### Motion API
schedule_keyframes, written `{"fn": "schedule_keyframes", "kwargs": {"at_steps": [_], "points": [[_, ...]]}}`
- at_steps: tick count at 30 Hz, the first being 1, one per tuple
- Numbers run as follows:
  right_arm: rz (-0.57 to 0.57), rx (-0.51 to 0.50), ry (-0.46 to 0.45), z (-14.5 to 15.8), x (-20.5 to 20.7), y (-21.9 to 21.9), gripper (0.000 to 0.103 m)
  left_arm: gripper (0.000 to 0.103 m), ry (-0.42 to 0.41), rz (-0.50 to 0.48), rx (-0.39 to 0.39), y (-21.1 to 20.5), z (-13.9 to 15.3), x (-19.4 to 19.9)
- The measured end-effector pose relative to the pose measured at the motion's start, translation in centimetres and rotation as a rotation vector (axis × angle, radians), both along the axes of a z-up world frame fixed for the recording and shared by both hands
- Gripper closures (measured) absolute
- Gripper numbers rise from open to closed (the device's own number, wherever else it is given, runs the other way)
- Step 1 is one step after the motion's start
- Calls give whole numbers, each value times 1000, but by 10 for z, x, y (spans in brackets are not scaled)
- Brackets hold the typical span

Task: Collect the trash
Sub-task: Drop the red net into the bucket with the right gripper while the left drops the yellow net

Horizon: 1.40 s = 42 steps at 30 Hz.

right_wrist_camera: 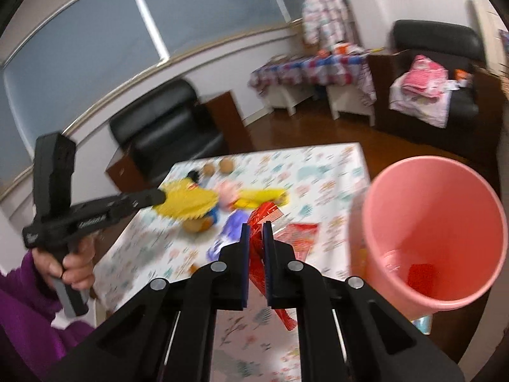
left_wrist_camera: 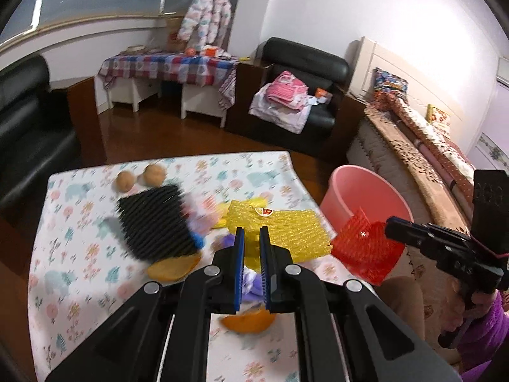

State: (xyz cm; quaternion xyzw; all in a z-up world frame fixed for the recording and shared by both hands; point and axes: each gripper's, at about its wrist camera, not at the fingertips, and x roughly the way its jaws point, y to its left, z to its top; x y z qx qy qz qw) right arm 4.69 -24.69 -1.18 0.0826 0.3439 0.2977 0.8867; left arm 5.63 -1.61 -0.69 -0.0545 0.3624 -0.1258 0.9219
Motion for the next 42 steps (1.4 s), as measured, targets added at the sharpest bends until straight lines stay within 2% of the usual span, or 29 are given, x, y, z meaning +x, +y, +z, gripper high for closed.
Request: {"fn": "schedule_keyframes", "kwargs": {"at_steps": [8, 16, 30, 42], "points": [[-254, 31, -23, 6, 13, -63, 95, 95, -44, -111, -12, -58, 15, 22], [-409, 34, -15, 1, 25, -107, 95, 95, -57, -220, -11, -123, 19, 46], [-514, 22, 4, -15, 33, -140, 95, 95, 7, -307, 49, -196, -14, 77], [-571, -1, 24, -29, 52, -148, 95, 94, 61, -324, 89, -221, -43, 98]]}}
